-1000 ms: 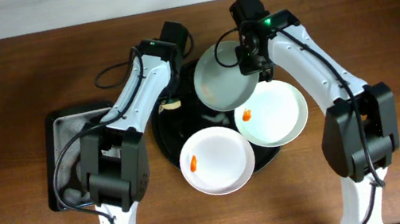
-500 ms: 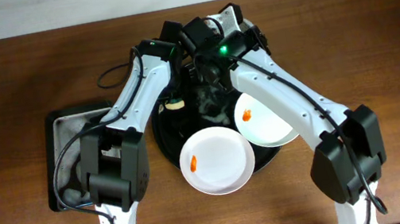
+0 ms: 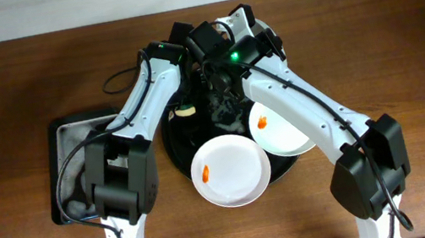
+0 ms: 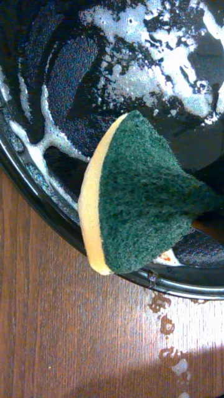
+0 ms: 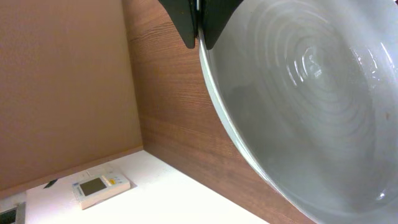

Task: Clean dirty plates on tray and stack at the side
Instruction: 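Scrub the held plate with the sponge in the left gripper, then carry the plate right and set it on the table with the right gripper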

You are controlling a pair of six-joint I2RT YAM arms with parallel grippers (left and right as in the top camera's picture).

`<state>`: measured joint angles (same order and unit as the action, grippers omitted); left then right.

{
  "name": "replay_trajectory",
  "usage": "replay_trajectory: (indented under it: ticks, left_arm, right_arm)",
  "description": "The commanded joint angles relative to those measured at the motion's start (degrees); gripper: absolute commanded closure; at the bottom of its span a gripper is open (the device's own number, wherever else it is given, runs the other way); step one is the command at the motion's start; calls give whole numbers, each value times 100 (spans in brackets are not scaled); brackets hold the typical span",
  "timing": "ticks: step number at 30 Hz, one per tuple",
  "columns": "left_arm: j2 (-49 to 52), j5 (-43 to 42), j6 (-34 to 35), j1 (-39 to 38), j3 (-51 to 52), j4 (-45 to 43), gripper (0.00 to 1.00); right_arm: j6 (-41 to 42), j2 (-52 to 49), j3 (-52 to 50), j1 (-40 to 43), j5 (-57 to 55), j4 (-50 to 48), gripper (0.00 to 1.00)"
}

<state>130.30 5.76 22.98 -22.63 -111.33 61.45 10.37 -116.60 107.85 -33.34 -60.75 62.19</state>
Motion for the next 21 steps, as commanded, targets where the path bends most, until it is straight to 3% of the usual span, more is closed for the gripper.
replay_trajectory:
  ticks: [1, 3, 6, 8, 11, 13, 17, 21]
  left_arm:
    - [20, -44, -37, 31, -116, -11, 100]
    - [20, -46, -37, 31, -116, -11, 100]
    - [20, -46, -37, 31, -116, -11, 100]
    - [20, -46, -37, 31, -116, -11, 100]
    - [20, -68, -37, 31, -116, -9, 100]
    - [20, -201, -79, 31, -116, -15, 100]
    - [20, -216, -81, 31, -116, -13, 100]
    - [20, -247, -81, 31, -116, -13, 100]
  right_arm:
    - [289, 225, 122, 50, 415, 48, 96]
    - [369, 227, 125, 348, 1128, 144, 96]
    - [671, 313, 487, 1344, 3617, 708, 96]
    - [841, 343, 970, 2011, 4616, 1158, 96]
    - [868, 356, 1296, 3663, 6852, 1561, 96]
    - [1104, 177, 1113, 4996, 7287, 1517, 96]
    - [1292, -420, 610, 6752, 7163, 1191, 96]
    - [1307, -769, -208, 7512, 7093, 378, 91]
